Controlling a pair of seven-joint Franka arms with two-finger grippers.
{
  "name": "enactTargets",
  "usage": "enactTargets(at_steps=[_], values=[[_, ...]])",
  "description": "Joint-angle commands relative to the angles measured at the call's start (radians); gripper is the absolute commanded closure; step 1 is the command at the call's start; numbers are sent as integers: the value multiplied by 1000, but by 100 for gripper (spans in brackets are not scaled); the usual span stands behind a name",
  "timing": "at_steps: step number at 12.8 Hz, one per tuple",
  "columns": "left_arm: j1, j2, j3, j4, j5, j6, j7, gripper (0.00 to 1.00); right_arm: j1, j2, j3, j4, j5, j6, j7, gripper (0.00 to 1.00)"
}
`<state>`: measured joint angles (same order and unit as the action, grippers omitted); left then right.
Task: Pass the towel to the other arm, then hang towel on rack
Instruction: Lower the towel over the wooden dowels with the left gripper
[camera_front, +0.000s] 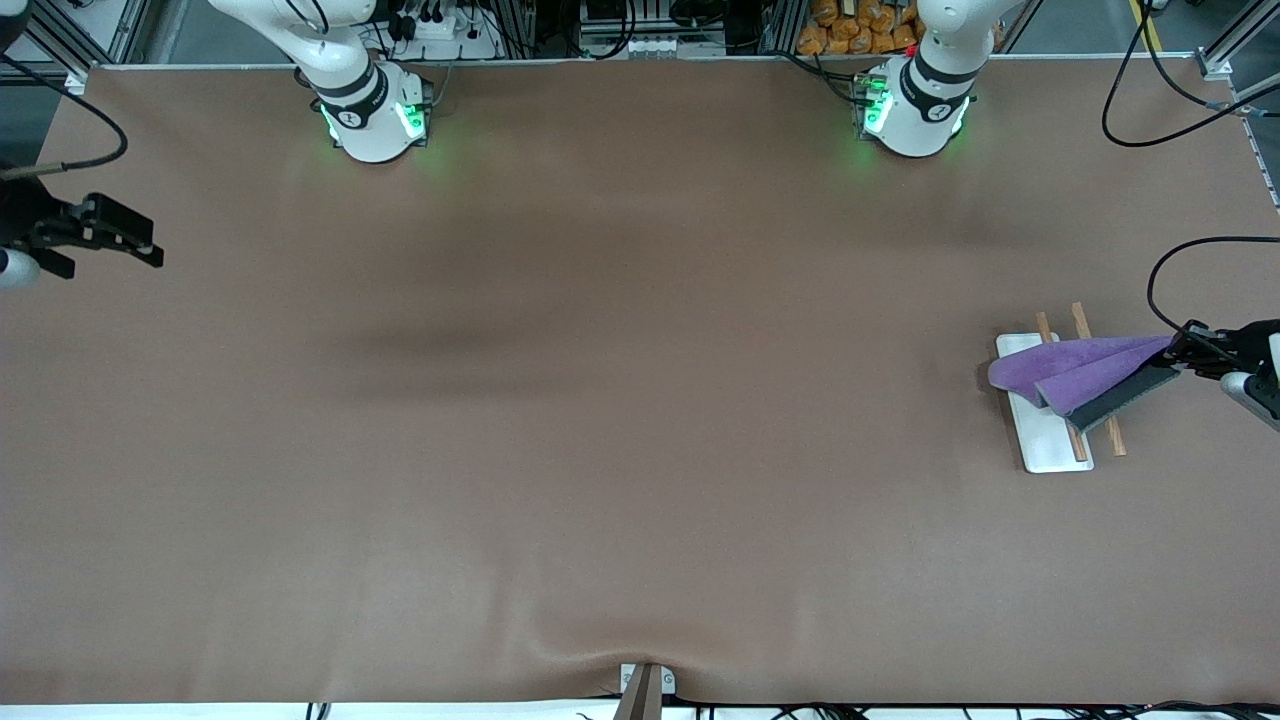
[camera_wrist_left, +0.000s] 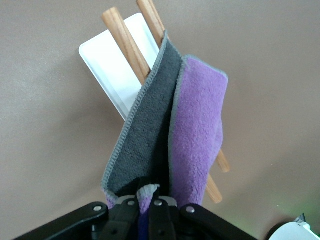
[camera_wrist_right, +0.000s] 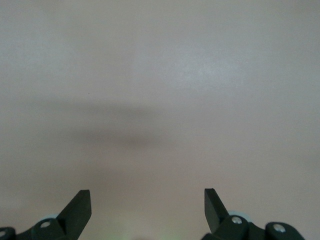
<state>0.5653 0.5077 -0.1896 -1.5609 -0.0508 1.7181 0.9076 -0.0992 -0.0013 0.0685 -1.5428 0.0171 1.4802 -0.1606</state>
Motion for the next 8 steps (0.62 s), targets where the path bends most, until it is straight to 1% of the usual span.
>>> enactTargets(at_steps=[1, 4, 8], values=[[25, 26, -8, 5, -18, 26, 33, 100, 7, 6, 2, 33, 0, -15, 4, 0], [42, 43, -8, 5, -15, 31, 40, 100, 22, 20, 2, 72, 1, -17, 4, 0], [48, 57, -8, 7, -17, 37, 42, 100, 32, 14, 4, 84, -2, -24, 6, 0]])
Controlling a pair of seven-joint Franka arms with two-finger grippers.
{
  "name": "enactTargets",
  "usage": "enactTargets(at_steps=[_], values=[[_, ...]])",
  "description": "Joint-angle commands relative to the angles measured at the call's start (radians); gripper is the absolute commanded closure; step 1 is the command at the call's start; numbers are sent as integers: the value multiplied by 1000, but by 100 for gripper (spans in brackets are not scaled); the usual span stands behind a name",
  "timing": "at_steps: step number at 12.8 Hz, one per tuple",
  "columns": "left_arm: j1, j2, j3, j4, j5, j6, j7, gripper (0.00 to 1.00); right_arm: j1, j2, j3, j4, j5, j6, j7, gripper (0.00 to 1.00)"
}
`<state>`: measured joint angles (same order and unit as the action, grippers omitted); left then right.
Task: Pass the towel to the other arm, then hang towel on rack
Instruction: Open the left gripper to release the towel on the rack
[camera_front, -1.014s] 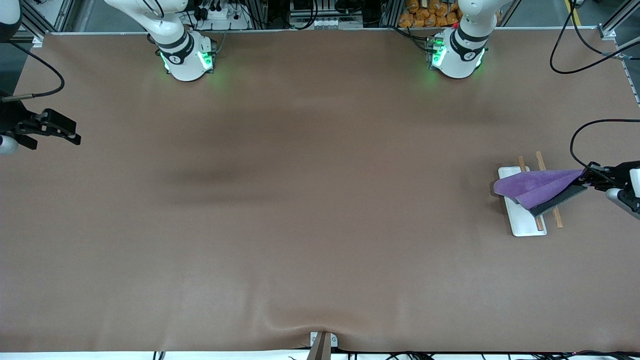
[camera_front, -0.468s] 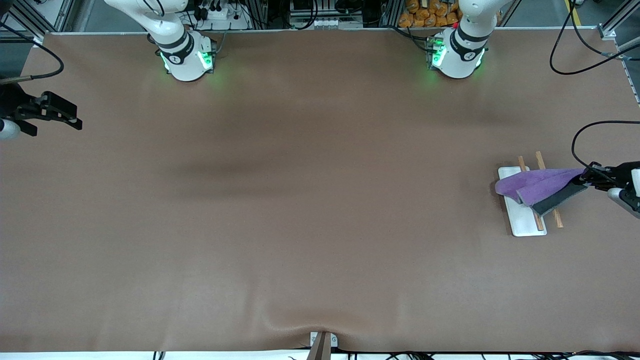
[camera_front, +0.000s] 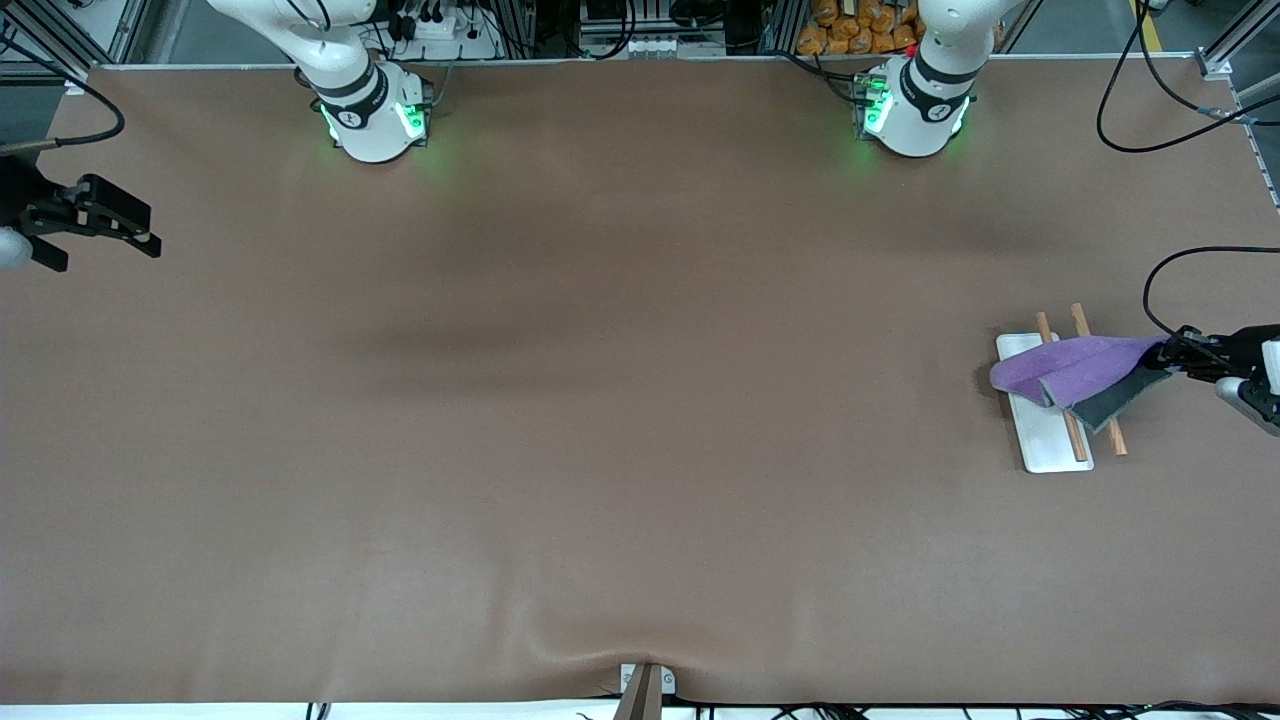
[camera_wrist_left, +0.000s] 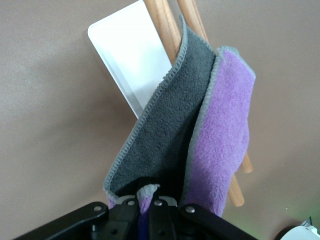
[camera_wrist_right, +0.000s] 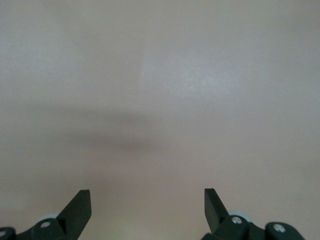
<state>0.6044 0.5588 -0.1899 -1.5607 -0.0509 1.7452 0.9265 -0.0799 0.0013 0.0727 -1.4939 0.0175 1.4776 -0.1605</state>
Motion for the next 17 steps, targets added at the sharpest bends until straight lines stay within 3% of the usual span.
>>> enactTargets(at_steps=[1, 2, 3, 4, 5, 11, 17], values=[[9, 6, -8, 7, -17, 11, 25, 100, 12, 9, -2, 34, 1, -29, 6, 0], [6, 9, -8, 7, -15, 11, 23, 95, 21, 9, -1, 34, 1, -31, 28, 0], [5, 10, -8, 7, -15, 11, 23, 67, 41, 8, -1, 34, 1, -33, 67, 0], [5, 12, -8, 13, -17, 11, 21, 22, 52, 8, -2, 34, -4, -33, 90, 0], [5, 12, -8, 17, -15, 11, 23, 0, 52, 8, -2, 34, -10, -31, 87, 0], [1, -14, -11, 100, 9, -30, 72, 0, 43, 6, -10, 33, -14, -31, 88, 0], [-74, -167, -26, 145, 22, -130, -36, 0, 43, 6, -10, 30, -13, -33, 90, 0]])
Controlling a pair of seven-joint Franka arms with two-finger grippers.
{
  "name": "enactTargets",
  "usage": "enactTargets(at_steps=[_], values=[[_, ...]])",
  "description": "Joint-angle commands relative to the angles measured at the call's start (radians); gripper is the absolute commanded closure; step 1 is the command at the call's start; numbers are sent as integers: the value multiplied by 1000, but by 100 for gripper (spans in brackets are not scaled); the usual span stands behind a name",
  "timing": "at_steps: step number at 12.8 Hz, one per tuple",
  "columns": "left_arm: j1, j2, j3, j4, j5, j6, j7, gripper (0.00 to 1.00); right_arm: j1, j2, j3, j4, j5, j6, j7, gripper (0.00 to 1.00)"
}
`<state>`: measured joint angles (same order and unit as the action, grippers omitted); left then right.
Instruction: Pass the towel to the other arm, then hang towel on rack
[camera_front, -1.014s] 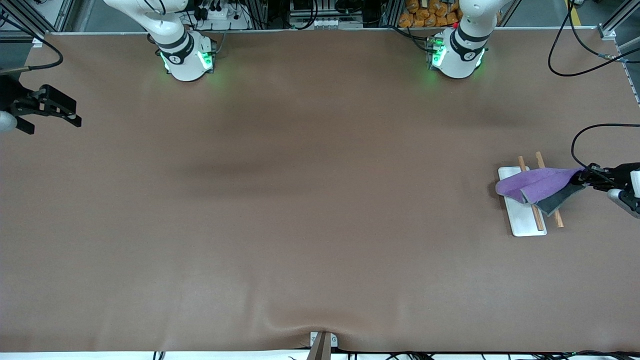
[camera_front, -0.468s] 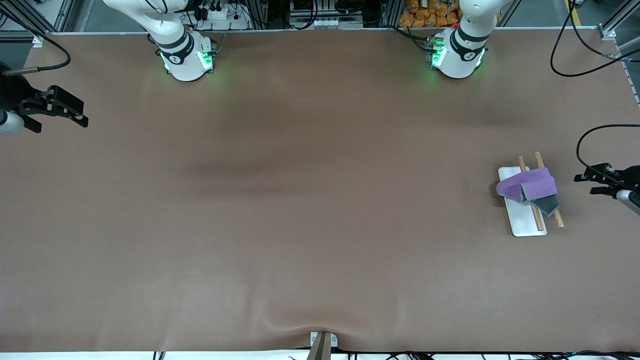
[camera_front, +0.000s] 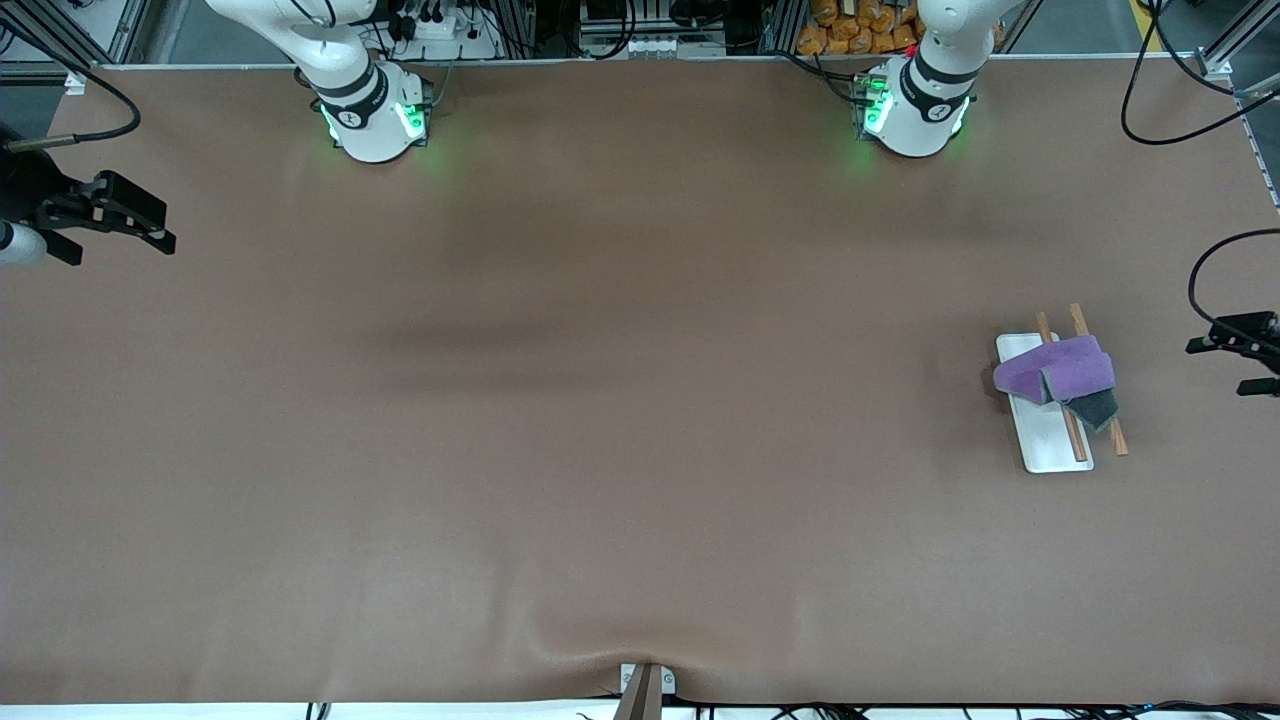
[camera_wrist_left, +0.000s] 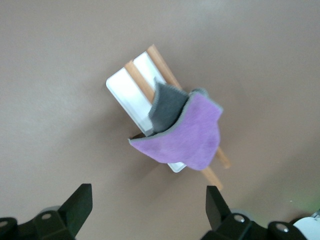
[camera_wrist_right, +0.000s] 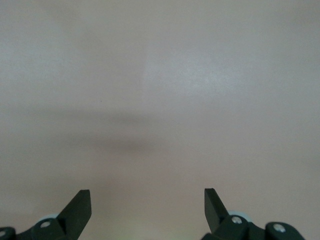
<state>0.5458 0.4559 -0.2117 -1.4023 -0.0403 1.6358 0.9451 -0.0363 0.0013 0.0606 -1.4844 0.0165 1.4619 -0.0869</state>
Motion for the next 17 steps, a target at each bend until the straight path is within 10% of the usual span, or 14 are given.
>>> enactTargets(at_steps=[1, 14, 17], values=[[-15, -89, -43, -14, 14, -21, -90, 0, -1, 6, 1, 21, -12, -17, 16, 0], [-14, -250, -444, -12, 178, -83, -845, 0, -11, 6, 1, 19, -7, -18, 16, 0], [-15, -258, -445, 0, 220, -82, -836, 0, -20, 6, 1, 18, -4, -22, 13, 0]])
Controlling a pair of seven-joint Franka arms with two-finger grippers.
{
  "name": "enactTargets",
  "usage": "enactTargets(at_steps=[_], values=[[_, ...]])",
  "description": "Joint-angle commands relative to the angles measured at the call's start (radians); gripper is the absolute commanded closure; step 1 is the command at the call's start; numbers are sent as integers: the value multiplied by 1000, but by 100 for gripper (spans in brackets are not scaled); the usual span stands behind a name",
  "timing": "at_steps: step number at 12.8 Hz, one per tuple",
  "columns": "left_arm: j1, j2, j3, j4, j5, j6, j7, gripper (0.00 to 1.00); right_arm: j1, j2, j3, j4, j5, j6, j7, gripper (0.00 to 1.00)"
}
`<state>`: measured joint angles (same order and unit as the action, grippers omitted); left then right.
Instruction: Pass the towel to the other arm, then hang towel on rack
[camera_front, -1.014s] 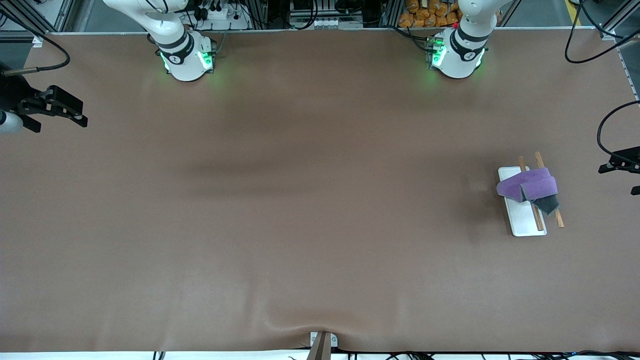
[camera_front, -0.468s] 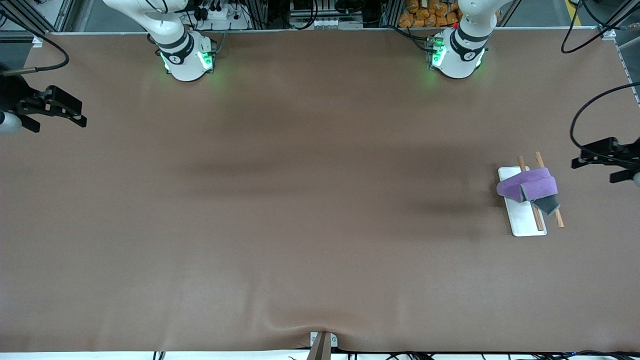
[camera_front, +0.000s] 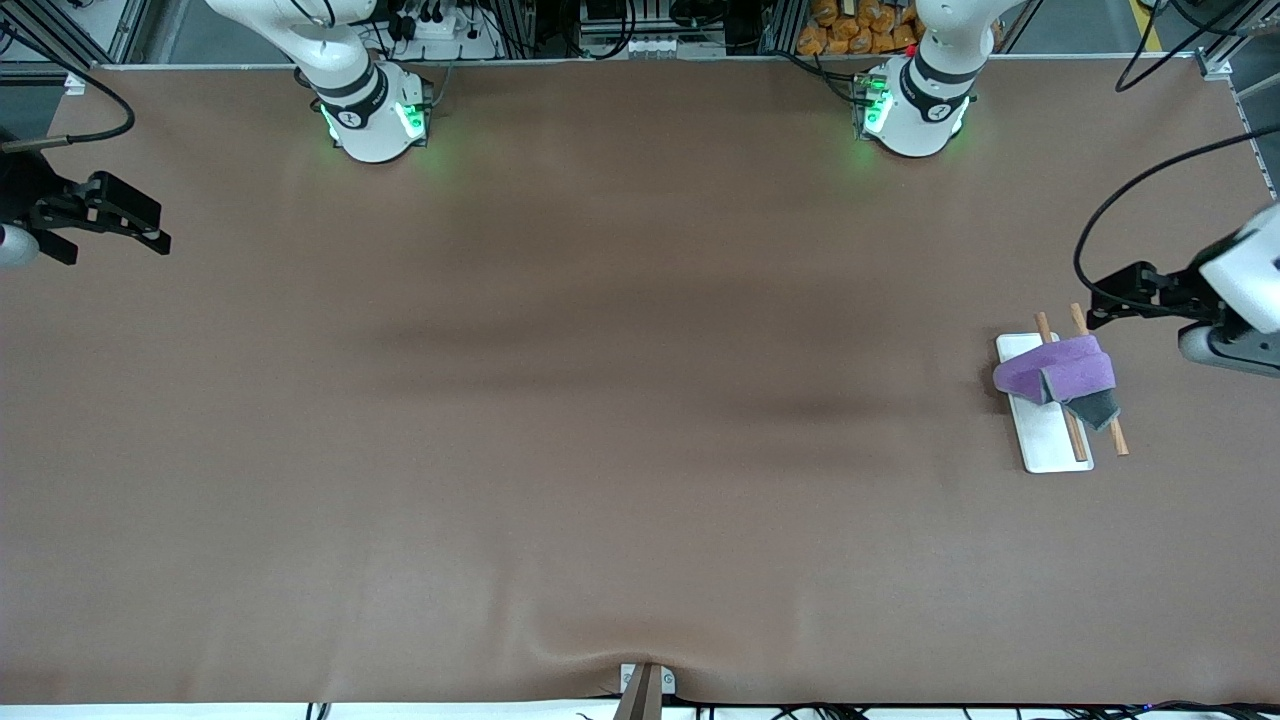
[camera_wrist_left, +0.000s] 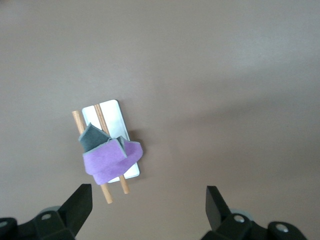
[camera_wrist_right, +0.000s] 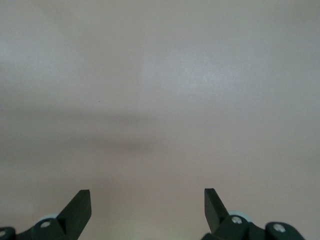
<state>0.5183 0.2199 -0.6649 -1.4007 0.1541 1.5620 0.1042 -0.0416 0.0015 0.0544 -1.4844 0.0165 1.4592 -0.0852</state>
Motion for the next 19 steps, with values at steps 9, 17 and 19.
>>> enactTargets(at_steps=[9, 17, 19], values=[[-525, -154, 519, -67, -57, -14, -213, 0, -20, 8, 7, 18, 2, -22, 12, 0], [-538, -312, 564, -263, -139, 7, -256, 0, -21, 8, 7, 18, 2, -22, 12, 0], [-537, -350, 562, -293, -139, 4, -261, 0, -21, 8, 7, 18, 2, -22, 12, 0]])
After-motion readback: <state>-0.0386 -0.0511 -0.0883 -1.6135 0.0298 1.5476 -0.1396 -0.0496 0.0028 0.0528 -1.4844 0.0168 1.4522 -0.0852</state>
